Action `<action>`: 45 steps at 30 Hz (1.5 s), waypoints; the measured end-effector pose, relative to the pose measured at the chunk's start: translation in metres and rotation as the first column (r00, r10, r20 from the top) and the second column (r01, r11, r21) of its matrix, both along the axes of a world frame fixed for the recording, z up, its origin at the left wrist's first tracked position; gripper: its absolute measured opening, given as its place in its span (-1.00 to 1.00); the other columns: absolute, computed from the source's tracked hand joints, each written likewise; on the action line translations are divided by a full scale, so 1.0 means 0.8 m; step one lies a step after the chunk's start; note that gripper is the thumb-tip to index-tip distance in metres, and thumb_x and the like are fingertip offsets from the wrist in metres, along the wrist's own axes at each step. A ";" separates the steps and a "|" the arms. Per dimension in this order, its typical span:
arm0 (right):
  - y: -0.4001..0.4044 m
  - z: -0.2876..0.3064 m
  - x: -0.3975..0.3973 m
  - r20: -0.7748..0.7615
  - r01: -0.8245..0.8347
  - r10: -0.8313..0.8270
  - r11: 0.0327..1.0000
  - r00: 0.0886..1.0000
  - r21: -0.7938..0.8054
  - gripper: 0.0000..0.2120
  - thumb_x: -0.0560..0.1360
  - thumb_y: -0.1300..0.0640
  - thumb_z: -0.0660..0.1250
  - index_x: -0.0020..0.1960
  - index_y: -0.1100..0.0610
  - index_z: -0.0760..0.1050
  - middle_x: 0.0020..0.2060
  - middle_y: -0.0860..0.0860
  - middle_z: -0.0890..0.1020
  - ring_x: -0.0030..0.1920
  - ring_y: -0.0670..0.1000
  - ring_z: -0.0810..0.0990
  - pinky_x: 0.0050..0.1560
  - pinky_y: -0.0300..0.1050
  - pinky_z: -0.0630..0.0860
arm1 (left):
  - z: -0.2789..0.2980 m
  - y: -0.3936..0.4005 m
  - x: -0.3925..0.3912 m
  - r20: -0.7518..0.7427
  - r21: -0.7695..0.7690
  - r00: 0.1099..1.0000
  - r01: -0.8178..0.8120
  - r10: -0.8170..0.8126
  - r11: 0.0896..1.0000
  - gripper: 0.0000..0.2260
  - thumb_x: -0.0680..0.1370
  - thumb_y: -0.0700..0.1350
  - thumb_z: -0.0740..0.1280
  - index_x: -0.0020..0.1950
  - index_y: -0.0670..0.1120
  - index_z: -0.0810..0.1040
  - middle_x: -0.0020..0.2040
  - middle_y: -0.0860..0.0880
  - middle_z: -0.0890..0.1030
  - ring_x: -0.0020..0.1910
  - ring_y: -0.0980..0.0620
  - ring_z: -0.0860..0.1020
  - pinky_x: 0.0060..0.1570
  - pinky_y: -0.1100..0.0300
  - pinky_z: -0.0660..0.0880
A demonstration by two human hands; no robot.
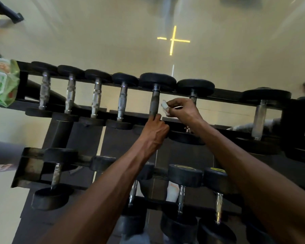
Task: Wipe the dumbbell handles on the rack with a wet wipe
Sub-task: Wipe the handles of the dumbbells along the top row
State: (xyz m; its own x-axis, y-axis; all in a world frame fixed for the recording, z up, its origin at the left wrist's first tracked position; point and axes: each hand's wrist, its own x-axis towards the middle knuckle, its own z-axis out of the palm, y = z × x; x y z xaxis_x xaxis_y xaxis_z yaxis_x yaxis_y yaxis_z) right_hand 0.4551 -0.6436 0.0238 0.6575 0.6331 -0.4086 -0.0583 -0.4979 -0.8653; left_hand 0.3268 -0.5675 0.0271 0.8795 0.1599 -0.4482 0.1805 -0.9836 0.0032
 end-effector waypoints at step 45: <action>0.029 -0.004 -0.042 0.576 -0.569 0.586 0.787 0.570 -0.238 -0.87 0.48 0.25 0.49 0.00 0.10 0.73 -0.08 -0.02 0.66 -0.08 -0.04 0.60 -0.02 -0.04 0.60 | -0.017 0.029 -0.124 0.449 -0.673 0.503 -0.353 0.738 0.650 -0.69 0.48 -0.18 0.56 0.22 -0.08 0.71 0.20 -0.08 0.69 0.18 -0.03 0.65 0.31 0.20 0.51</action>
State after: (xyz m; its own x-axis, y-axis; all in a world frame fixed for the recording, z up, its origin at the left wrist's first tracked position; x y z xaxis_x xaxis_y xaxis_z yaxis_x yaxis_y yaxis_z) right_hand 0.4214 -0.6206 0.0204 0.2566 0.9622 -0.0913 0.7629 -0.2597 -0.5921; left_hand 0.2274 -0.5440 0.0138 0.7394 0.6728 0.0241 0.4357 -0.5054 0.7448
